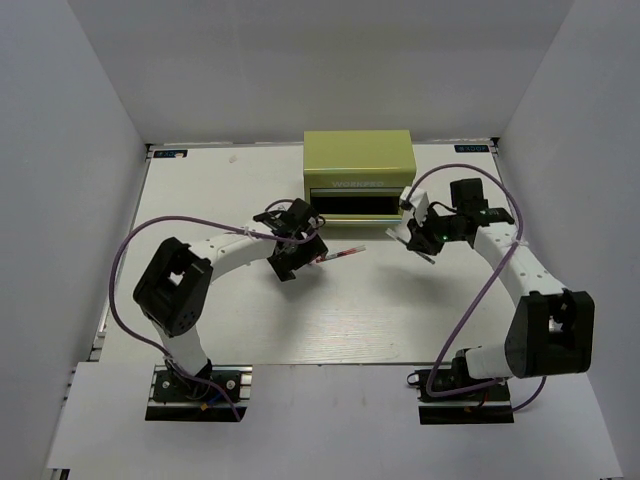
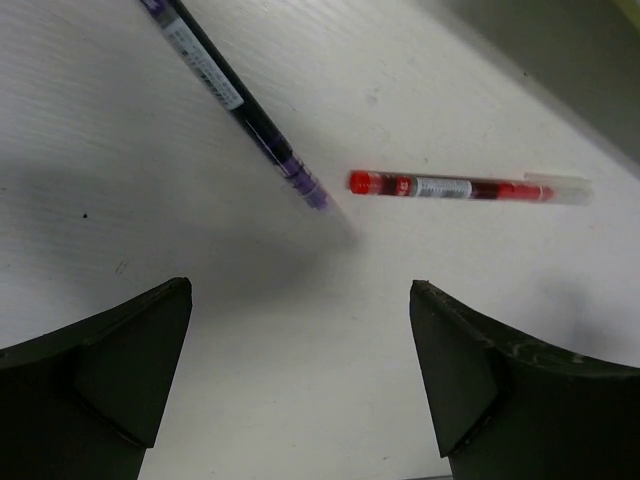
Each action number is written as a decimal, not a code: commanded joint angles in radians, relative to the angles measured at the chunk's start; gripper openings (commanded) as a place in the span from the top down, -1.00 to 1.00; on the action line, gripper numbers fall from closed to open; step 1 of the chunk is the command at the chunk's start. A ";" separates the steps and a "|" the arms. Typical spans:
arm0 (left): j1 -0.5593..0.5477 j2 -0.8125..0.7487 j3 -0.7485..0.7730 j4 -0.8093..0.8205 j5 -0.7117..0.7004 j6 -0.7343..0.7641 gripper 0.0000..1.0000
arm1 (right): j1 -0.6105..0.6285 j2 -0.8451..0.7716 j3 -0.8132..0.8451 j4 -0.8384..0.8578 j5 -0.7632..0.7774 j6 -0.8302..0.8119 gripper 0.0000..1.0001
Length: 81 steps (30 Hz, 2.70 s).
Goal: Sort the stationery into containers
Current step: Pick up the pen from the center of the board, then place the pen in the storage box, then pick up the pen from the center of the board.
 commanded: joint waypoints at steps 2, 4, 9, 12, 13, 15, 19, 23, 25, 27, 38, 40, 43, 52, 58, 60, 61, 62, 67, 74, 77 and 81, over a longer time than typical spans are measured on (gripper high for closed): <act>0.023 0.025 0.076 -0.128 -0.048 -0.063 -1.00 | 0.024 -0.057 0.080 -0.054 -0.174 -0.305 1.00; 0.023 0.037 0.089 -0.148 -0.059 -0.077 -1.00 | 0.039 -0.043 0.133 -0.010 -0.174 -0.314 1.00; 0.043 0.068 0.107 -0.182 -0.079 -0.129 -1.00 | 0.089 0.039 0.255 0.082 -0.128 -0.378 1.00; 0.052 0.079 0.116 -0.173 -0.068 -0.152 -1.00 | 0.125 0.094 0.301 0.113 -0.067 -0.470 1.00; 0.053 0.079 0.116 -0.173 -0.068 -0.152 -1.00 | 0.132 0.108 0.333 0.113 -0.041 -0.483 1.00; 0.062 0.090 0.116 -0.173 -0.059 -0.178 -0.97 | 0.159 0.154 0.379 0.083 -0.022 -0.518 1.00; 0.071 0.099 0.135 -0.173 -0.059 -0.200 -0.97 | 0.199 0.260 0.468 0.026 -0.005 -0.588 1.00; 0.080 0.117 0.144 -0.173 -0.059 -0.223 -0.90 | 0.233 0.305 0.492 0.064 0.036 -0.581 1.00; 0.080 0.117 0.153 -0.173 -0.050 -0.232 -0.86 | 0.247 0.334 0.506 0.064 0.059 -0.564 0.93; 0.089 0.128 0.153 -0.182 -0.050 -0.243 -0.79 | 0.254 0.365 0.537 0.052 0.067 -0.541 0.20; 0.099 0.203 0.228 -0.242 -0.068 -0.275 -0.39 | 0.250 0.244 0.402 0.107 -0.008 -0.426 -0.17; 0.099 0.235 0.254 -0.288 -0.068 -0.284 -0.33 | 0.251 0.193 0.342 0.124 -0.030 -0.409 -0.17; 0.099 0.269 0.294 -0.337 -0.068 -0.284 -0.19 | 0.251 0.129 0.253 0.148 -0.047 -0.378 -0.17; 0.099 0.275 0.239 -0.331 -0.027 -0.284 0.49 | 0.248 0.018 0.143 0.199 -0.061 -0.265 -0.22; 0.088 0.182 0.192 -0.232 -0.027 -0.241 0.77 | 0.250 -0.025 0.069 0.228 -0.065 -0.205 -0.81; 0.077 0.113 0.170 -0.179 -0.039 -0.201 0.80 | 0.250 -0.039 0.054 0.245 -0.058 -0.184 -0.81; 0.077 0.088 0.170 -0.109 -0.039 -0.180 0.84 | 0.250 -0.049 0.029 0.251 -0.051 -0.173 -0.81; 0.077 0.065 0.138 -0.066 -0.039 -0.131 0.91 | 0.247 -0.062 0.022 0.268 -0.038 -0.155 -0.81; 0.077 -0.068 0.043 0.199 0.039 0.047 1.00 | 0.245 -0.106 -0.046 0.309 -0.019 -0.119 -0.81; 0.077 -0.160 -0.152 0.713 0.286 0.377 1.00 | 0.242 -0.137 -0.081 0.325 0.015 -0.102 -0.81; 0.077 -0.185 -0.187 0.798 0.381 0.552 1.00 | 0.233 -0.152 -0.090 0.342 0.024 -0.101 -0.81; 0.077 -0.185 -0.132 0.742 0.467 0.901 1.00 | 0.230 -0.160 -0.113 0.365 0.045 -0.087 -0.81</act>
